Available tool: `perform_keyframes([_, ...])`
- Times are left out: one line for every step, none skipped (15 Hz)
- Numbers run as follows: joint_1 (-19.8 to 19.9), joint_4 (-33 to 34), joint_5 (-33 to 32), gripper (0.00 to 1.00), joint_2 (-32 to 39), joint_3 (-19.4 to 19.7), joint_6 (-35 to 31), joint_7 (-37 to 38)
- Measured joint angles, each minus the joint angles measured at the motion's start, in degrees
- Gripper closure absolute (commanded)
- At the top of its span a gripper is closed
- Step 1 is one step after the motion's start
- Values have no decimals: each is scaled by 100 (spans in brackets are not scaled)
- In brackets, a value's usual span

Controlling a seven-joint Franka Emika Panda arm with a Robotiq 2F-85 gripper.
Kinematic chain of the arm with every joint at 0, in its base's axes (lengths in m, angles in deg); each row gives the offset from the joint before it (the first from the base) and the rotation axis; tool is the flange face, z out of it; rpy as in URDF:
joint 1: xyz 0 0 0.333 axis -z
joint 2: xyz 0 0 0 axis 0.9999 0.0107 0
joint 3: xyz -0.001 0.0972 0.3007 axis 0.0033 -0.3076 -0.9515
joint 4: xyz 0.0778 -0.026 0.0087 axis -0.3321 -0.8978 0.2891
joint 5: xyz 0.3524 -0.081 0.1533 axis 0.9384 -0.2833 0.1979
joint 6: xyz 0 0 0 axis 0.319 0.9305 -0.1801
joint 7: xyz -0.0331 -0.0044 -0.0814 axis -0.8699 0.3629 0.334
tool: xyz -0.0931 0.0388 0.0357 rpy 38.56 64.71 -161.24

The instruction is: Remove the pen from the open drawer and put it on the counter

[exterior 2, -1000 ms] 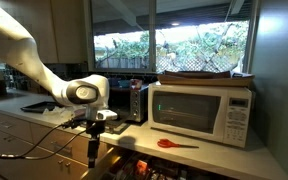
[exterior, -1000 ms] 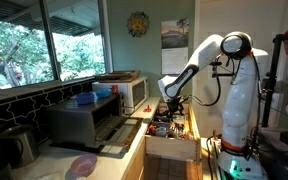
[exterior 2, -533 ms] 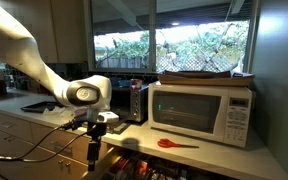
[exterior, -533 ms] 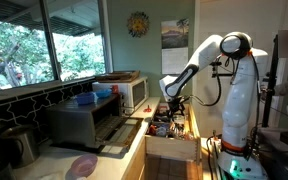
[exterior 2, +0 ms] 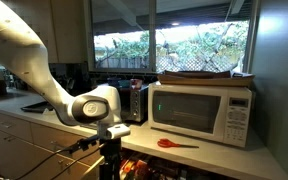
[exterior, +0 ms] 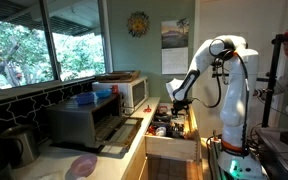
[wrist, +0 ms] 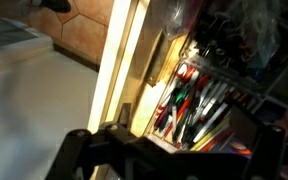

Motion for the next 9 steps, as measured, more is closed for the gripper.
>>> perform_keyframes([23, 90, -377, 0, 141, 66, -96, 341])
perform_keyframes([26, 199, -685, 0, 285, 139, -126, 639])
perform_keyframes([24, 312, -909, 0, 437, 211, -114, 880])
perform_keyframes([15, 421, -962, 0, 597, 269, -41, 951])
perform_keyframes([6, 514, -962, 0, 739, 303, 20, 951])
perform_keyframes([-2, 586, -962, 0, 847, 320, 36, 951])
perform_keyframes([-9, 633, -962, 0, 914, 320, 51, 954])
perform_keyframes([-21, 659, -962, 0, 950, 320, 64, 957])
perform_keyframes([-45, 664, -961, 0, 954, 337, 66, 958])
